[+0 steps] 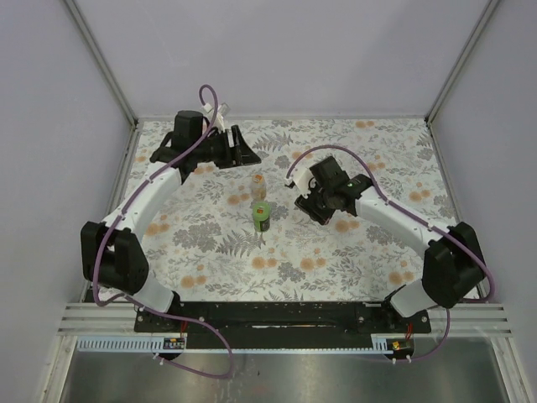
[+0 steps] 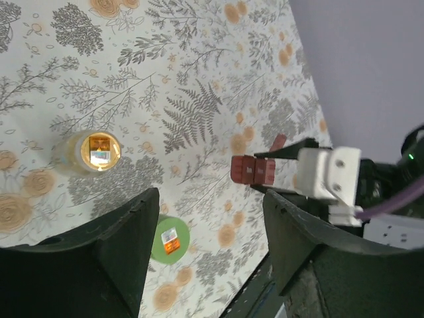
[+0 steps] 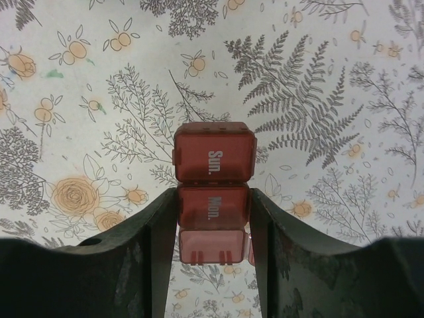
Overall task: Sort the pills into containers
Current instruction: Place the pill container at the center of the board.
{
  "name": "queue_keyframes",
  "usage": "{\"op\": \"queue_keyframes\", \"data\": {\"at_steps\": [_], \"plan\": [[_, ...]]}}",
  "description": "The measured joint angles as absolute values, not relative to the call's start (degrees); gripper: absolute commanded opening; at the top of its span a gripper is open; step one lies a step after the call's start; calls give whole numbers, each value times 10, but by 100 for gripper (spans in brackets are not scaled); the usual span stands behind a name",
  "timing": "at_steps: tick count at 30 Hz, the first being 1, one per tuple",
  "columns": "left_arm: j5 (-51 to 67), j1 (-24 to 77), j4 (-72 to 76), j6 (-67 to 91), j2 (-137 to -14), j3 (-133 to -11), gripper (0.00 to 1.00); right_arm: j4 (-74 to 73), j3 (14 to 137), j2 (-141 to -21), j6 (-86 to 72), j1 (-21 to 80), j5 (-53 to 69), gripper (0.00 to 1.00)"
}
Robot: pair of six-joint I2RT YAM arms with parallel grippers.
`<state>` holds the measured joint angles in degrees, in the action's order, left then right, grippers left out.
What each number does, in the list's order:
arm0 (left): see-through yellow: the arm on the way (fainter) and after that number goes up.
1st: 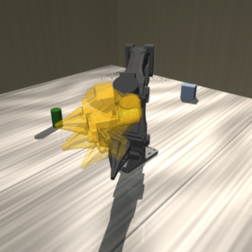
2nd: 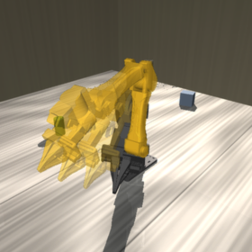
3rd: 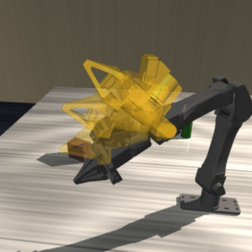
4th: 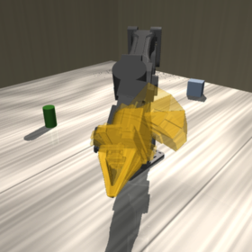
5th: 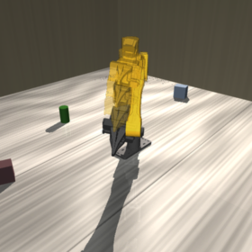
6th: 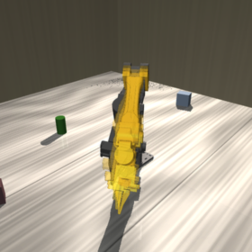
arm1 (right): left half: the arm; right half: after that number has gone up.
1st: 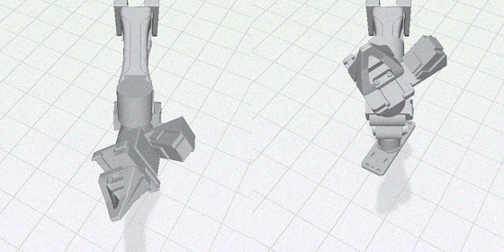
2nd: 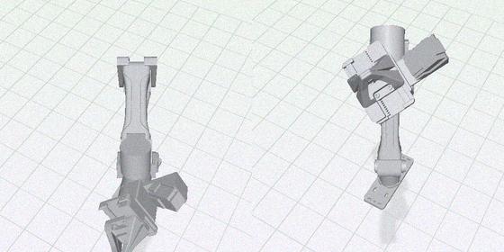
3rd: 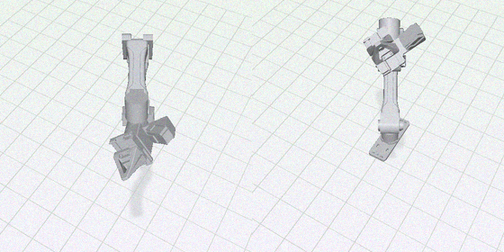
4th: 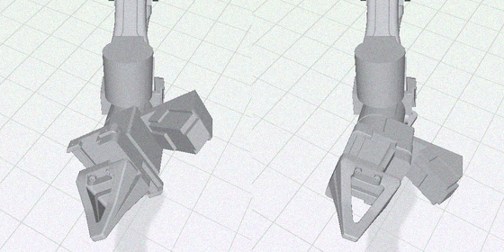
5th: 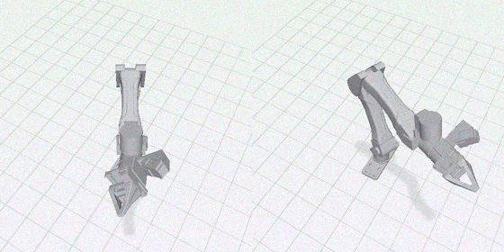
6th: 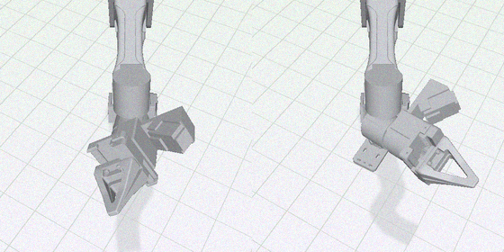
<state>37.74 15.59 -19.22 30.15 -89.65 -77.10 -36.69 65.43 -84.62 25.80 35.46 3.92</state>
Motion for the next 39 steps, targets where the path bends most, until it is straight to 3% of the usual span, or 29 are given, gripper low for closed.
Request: {"op": "queue_keyframes", "data": {"at_steps": [12, 21, 26, 34, 39], "plan": [[349, 158, -293, 18, -828, -700, 71, -323, 641, -963, 303, 355, 58, 27], [336, 162, -311, -55, -815, -660, 72, -321, 639, -999, 337, 355, 72, 32], [339, 166, -310, -63, -810, -660, 72, -312, 631, -1006, 346, 355, 72, 42], [340, 188, -310, -80, -810, -658, 73, -301, 629, -1007, 354, 355, 70, 71], [338, 212, -312, -92, -810, -649, 74, -298, 626, -1007, 357, 355, 70, 77]]}}
